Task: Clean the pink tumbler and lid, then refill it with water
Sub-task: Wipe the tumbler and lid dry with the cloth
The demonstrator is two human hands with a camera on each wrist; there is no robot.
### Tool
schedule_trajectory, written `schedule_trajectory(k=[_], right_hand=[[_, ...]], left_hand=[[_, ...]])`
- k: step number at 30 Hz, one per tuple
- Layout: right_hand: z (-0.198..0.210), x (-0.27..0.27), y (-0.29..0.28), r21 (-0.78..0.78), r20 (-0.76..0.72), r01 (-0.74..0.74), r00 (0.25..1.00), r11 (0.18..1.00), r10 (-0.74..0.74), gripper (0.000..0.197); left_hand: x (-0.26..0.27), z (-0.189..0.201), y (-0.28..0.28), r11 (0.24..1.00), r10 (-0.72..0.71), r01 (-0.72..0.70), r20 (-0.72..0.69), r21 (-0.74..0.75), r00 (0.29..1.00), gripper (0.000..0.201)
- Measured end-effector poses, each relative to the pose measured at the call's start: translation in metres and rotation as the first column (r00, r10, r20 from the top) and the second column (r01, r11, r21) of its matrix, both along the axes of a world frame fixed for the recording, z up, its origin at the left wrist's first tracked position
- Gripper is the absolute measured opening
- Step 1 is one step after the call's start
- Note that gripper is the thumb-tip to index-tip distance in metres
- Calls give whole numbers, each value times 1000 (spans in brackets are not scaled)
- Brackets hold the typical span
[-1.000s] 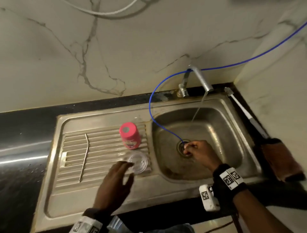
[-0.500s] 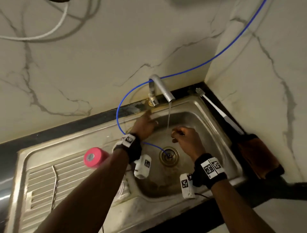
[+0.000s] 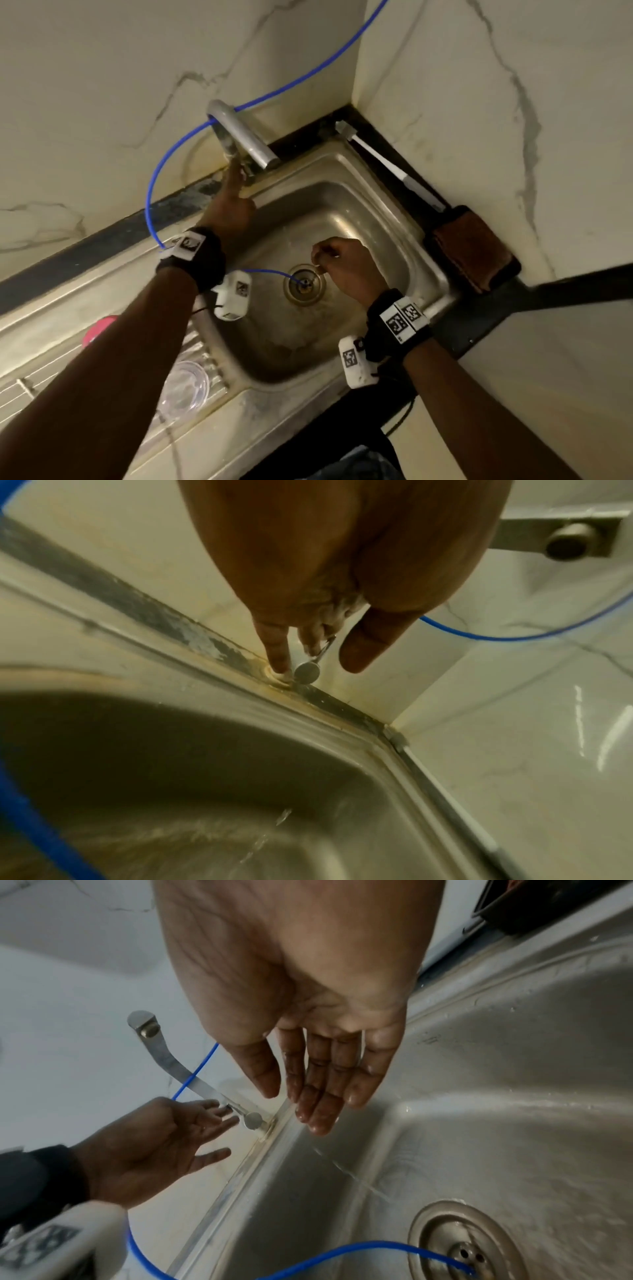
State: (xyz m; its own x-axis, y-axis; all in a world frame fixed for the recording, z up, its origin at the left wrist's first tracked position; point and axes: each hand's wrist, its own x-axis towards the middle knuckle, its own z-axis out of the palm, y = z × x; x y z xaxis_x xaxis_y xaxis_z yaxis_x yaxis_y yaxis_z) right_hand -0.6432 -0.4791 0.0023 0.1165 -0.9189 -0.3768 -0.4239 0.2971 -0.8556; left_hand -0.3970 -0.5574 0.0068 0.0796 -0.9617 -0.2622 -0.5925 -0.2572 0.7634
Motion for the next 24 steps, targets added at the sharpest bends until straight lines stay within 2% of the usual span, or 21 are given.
schedule_trajectory(k=[4,6,7,9,12,14,17,21,24], right_hand=[[15,-38,12,-73,-58,119,991,990,-123,7],[20,-72,17,-150,-155,197,963,969,-220,12],[22,-92,21,-190,-228,223,937,956,-264,15],[22,-132,27,-284,-365,258,862,924,-353,23],[20,-185,35,-355,-574,244,705,903,-416,31],[18,-213,41,-396,-633,218,639,892,-438,32],[10,-243,49,-398,-677,186,601,898,-424,36],[-4,-254,51,-280,-720,151,620,948,-311,44],[-15,-256,49,-250,-733,156,614,955,-292,52]], left_hand=[[-28,-2,51,998,45,-41,93,-46,995,71],[-65,-8,86,997,-45,50,93,-59,995,55],[-86,-12,102,991,-115,118,45,-64,992,52],[-128,-17,125,954,-294,291,-38,-69,955,54],[-186,-14,137,833,-551,550,0,-57,835,59],[-216,-6,134,769,-638,638,15,-43,770,61],[-250,4,124,683,-728,730,70,-10,682,63],[-283,2,113,594,-802,796,159,113,576,70],[-300,-4,114,560,-827,816,156,142,540,75]])
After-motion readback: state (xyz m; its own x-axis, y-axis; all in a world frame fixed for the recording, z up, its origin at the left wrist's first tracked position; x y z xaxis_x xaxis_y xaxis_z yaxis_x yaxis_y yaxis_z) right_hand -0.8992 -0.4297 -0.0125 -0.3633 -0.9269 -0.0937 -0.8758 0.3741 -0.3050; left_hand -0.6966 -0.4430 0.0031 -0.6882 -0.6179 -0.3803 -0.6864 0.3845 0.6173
